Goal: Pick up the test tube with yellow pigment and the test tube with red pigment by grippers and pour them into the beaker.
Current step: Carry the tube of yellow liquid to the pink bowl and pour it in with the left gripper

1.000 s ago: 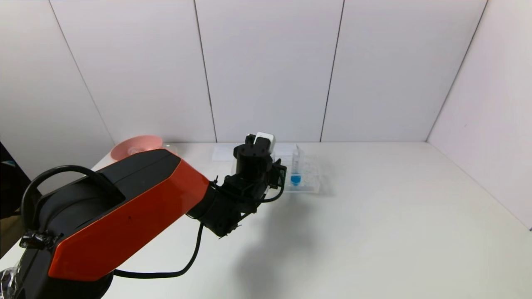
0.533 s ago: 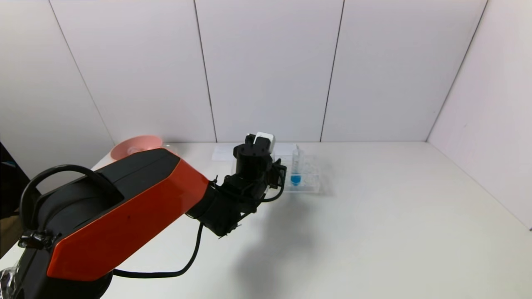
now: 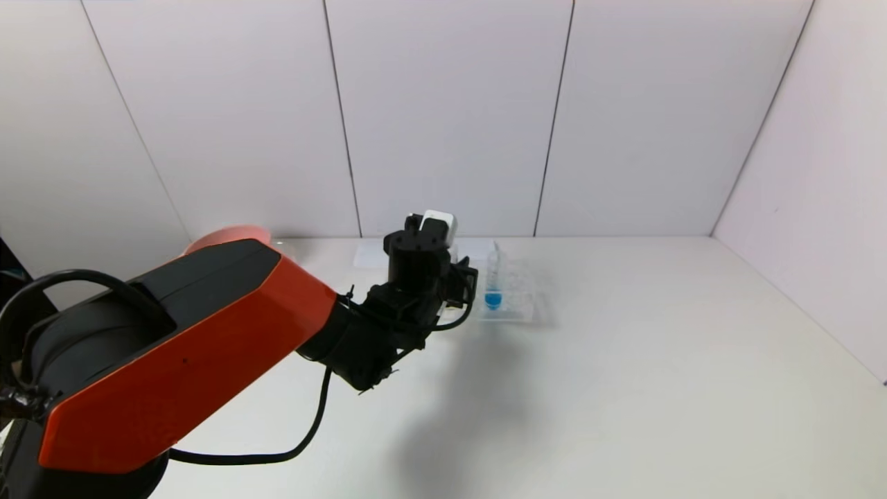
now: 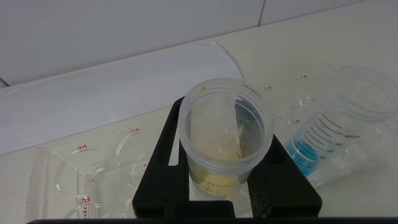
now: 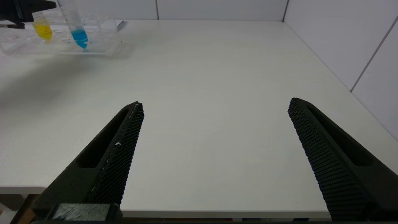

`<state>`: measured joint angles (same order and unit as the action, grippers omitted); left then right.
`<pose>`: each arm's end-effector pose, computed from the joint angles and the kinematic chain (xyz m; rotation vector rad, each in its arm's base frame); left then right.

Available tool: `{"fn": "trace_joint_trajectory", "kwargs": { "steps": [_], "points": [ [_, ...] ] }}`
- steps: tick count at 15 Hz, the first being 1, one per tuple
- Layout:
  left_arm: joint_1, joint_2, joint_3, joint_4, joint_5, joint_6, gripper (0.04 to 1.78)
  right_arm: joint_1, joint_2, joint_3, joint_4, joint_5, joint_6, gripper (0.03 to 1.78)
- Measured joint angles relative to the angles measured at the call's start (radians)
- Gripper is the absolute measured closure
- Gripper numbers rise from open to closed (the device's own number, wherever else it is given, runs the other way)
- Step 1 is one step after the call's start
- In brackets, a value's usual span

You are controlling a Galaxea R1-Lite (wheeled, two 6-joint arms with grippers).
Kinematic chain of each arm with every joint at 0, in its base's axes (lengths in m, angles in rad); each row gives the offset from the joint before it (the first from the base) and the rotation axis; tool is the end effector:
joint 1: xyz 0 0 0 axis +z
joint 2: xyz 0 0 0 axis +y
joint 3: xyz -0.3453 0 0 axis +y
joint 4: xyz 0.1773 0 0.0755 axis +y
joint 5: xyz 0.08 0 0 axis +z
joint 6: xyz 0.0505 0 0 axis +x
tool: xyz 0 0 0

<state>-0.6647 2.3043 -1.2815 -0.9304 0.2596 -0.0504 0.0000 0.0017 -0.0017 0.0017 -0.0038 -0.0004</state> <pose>0.4143 -0.3082 0.1326 -0.0082 0.0934 -0.4026 -0.0375 -0.0002 0.0759 -0.0004 0.0017 -0.0038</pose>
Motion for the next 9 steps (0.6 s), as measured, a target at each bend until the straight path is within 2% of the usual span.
{"fn": "trace_joint_trajectory", "kwargs": {
  "steps": [9],
  "points": [
    [-0.003, -0.082, 0.034, -0.005, 0.0, 0.001, 1.3, 0.0, 0.0, 0.0, 0.0, 0.0, 0.0, 0.11]
  ]
}}
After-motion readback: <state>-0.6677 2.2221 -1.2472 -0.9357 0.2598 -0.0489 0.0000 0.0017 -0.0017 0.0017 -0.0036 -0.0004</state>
